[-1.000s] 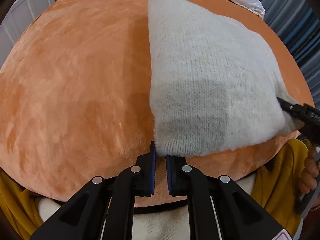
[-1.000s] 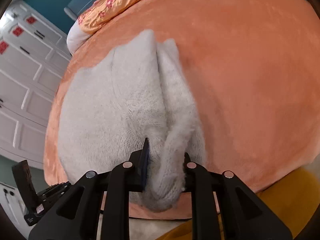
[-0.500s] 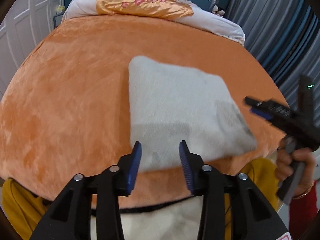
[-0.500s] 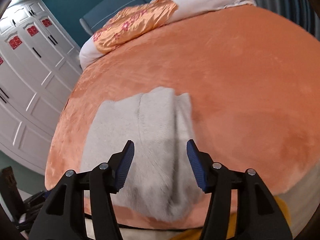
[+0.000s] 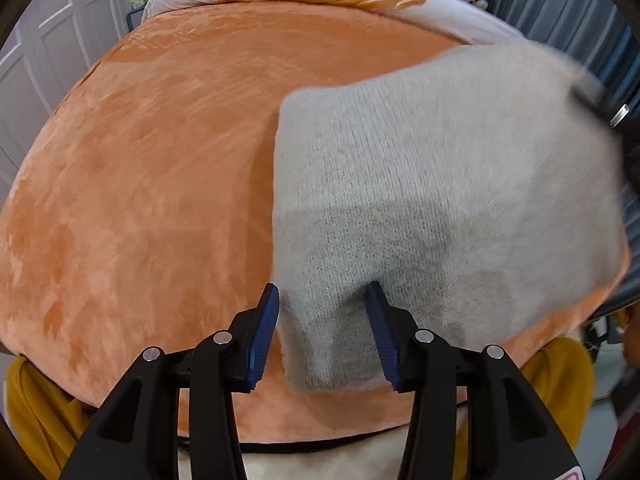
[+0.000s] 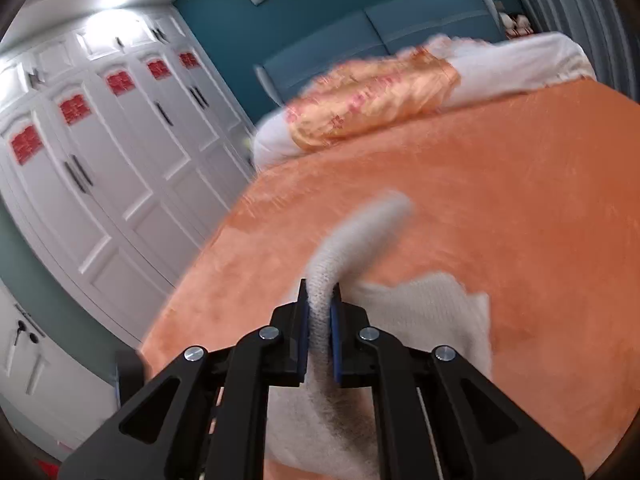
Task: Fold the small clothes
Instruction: 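Grasp the other sleeve cuff with the right tool and fold it inward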
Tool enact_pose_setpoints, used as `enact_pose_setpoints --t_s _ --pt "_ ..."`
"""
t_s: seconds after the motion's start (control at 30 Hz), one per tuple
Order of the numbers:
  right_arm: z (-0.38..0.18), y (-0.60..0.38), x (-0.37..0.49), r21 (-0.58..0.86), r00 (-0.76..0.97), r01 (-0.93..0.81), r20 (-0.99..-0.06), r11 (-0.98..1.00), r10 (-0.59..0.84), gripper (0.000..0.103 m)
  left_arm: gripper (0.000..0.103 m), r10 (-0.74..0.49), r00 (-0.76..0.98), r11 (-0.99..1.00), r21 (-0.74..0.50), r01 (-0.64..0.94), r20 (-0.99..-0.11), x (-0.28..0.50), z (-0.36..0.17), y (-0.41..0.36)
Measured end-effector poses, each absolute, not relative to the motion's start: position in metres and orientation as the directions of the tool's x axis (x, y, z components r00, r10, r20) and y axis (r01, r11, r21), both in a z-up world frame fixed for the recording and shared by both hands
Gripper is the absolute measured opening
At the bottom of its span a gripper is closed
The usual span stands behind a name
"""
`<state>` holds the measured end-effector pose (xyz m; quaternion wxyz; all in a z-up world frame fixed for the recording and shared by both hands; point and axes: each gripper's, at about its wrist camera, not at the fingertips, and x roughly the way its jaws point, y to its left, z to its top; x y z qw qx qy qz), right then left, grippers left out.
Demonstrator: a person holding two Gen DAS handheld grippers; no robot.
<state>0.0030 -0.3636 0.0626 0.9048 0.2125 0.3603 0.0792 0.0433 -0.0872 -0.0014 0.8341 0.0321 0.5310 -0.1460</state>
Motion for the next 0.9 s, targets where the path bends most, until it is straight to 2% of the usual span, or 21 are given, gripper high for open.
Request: enact_pose_setpoints --t_s 0.07,0.1,0.13,0.2,0.33,0.47,0.5,0.57,0.6,0.63,0.67,0.83,0.9 --pt "-0.015 -0.381 0.026 0.396 0.541 0.184 -0.805 0.9 0.244 0.008 0.046 -0.204 0.376 0.955 -0.1 0.278 -0.904 0.045 -0.011 -0.088" --pt "-0.04 -0.389 0.027 0.415 0.49 0.235 -0.831 0.879 0.262 0.008 0.047 -0.203 0.371 0.954 -0.099 0.282 -0.906 0.045 -0.014 -0.09" --pt "-0.044 -0.4 0.018 0.502 0.539 0.248 -0.782 0.829 0.312 0.008 0.047 -0.198 0.375 0.954 -0.09 0.286 -0.906 0.046 -0.015 -0.09" --pt "-0.032 -0.406 0.011 0.543 0.567 0.265 -0.756 0.797 0.326 0.011 0.047 -0.17 0.394 0.953 -0.049 0.3 -0.903 0.043 -0.015 -0.094" --pt "0.001 -0.4 -0.009 0.488 0.595 0.247 -0.759 0.837 0.266 0.015 0.047 -0.167 0.392 0.955 -0.049 0.294 -0.905 0.044 -0.017 -0.094" --pt "0.001 -0.389 -0.033 0.482 0.577 0.243 -0.77 0.842 0.274 0.046 0.048 -0.166 0.391 0.955 -0.048 0.293 -0.905 0.045 -0.017 -0.094" --pt "-0.003 -0.384 -0.039 0.458 0.562 0.246 -0.786 0.854 0.259 0.047 0.048 -0.165 0.393 0.955 -0.047 0.293 -0.905 0.044 -0.017 -0.095" --pt "-0.017 -0.375 -0.041 0.436 0.537 0.254 -0.806 0.863 0.25 0.047 0.048 -0.163 0.395 0.956 -0.045 0.291 -0.904 0.042 -0.017 -0.097" --pt "-0.021 -0.373 -0.043 0.435 0.531 0.258 -0.81 0.863 0.249 0.043 0.048 -0.161 0.394 0.955 -0.042 0.293 -0.905 0.043 -0.017 -0.097" --pt "-0.021 -0.37 -0.045 0.434 0.538 0.256 -0.806 0.864 0.246 0.036 0.048 -0.157 0.394 0.955 -0.037 0.296 -0.905 0.043 -0.017 -0.097" --pt "-0.016 -0.369 -0.046 0.459 0.549 0.236 -0.79 0.856 0.272 0.017 0.048 -0.156 0.395 0.954 -0.035 0.296 -0.906 0.043 -0.017 -0.097" --pt "0.046 -0.367 -0.057 0.497 0.699 0.162 -0.668 0.853 0.257 0.011 0.048 -0.158 0.392 0.956 -0.04 0.292 -0.907 0.043 -0.016 -0.097" --pt "0.054 -0.367 -0.057 0.49 0.707 0.15 -0.66 0.858 0.253 0.01 0.048 -0.151 0.394 0.956 -0.032 0.292 -0.906 0.042 -0.016 -0.098"
